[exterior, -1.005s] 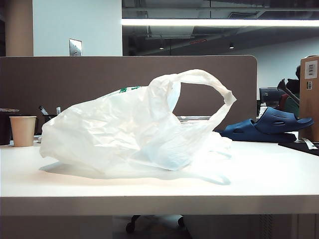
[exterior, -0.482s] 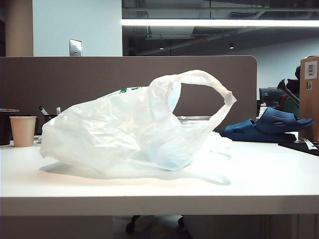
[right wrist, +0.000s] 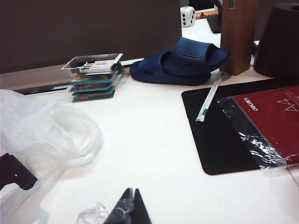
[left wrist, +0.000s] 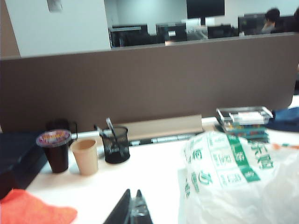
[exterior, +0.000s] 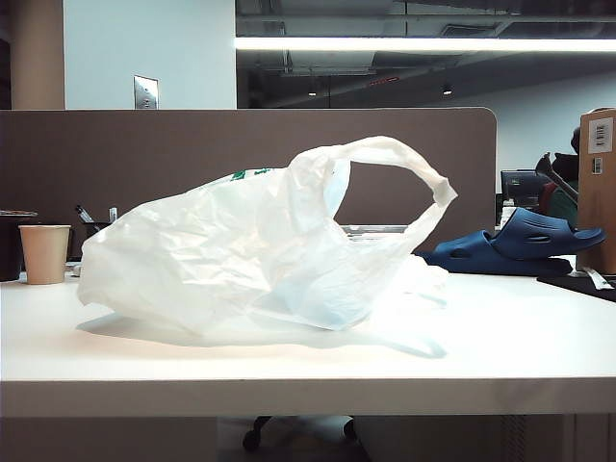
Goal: Put the power bank into the bag.
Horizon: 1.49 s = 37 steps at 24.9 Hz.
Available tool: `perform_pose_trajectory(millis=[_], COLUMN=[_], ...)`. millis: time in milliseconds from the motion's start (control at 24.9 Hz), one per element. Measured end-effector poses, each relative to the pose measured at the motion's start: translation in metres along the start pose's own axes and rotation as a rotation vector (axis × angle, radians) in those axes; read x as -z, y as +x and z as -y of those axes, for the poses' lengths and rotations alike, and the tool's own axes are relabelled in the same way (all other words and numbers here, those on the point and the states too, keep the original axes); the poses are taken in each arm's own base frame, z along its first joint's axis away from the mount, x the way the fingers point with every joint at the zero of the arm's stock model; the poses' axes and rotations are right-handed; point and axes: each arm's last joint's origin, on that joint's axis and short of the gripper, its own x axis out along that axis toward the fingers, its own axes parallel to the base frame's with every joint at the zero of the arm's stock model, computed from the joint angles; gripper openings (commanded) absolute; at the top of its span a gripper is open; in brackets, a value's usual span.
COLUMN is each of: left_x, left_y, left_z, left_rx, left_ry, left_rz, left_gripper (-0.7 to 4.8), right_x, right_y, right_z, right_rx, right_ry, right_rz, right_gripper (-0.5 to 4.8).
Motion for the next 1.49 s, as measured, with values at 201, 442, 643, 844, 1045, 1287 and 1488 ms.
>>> perform_pose_trajectory(millis=[201, 442, 643, 844, 1045, 1287, 1488], left_x=[0.012, 0.049, 0.082, 0.094, 0.102, 0.104, 0.113], left_y=[0.008, 0.030, 0.043, 0.046, 0.047, 0.048, 0.049], left_z=[0.000, 0.001, 0.003, 0.003, 0.004, 0.004, 0.005], left_rx=[0.001, -0.003, -0.004, -0.007, -0.007, -0.008, -0.008], left_ry=[-0.001, 0.002, -0.042, -0.055, -0.056, -0.033, -0.034], left_rz=[-0.009, 0.027, 0.056, 0.115, 0.110, 0.115, 0.106], left_gripper=[-0.06, -0.06, -0.06, -0.06, -0.06, -0.06, -0.06], right_x=[0.018, 0.039, 0.052, 0.066, 0.080, 0.082, 0.082], right_y=[0.009, 0.022, 0.032, 0.039, 0.045, 0.046, 0.046], right_z=[0.003, 0.008, 0.010, 0.013, 0.016, 0.016, 0.016], right_rx=[-0.008, -0.013, -0.016, -0.014, -0.013, -0.013, -0.012], right_ry=[-0.002, -0.004, -0.038, -0.091, -0.130, -0.166, -0.172], right_rz=[0.040, 0.069, 0.104, 0.109, 0.114, 0.126, 0.126], right_gripper=[-0.05, -0.05, -0.05, -0.05, -0.05, -0.05, -0.05])
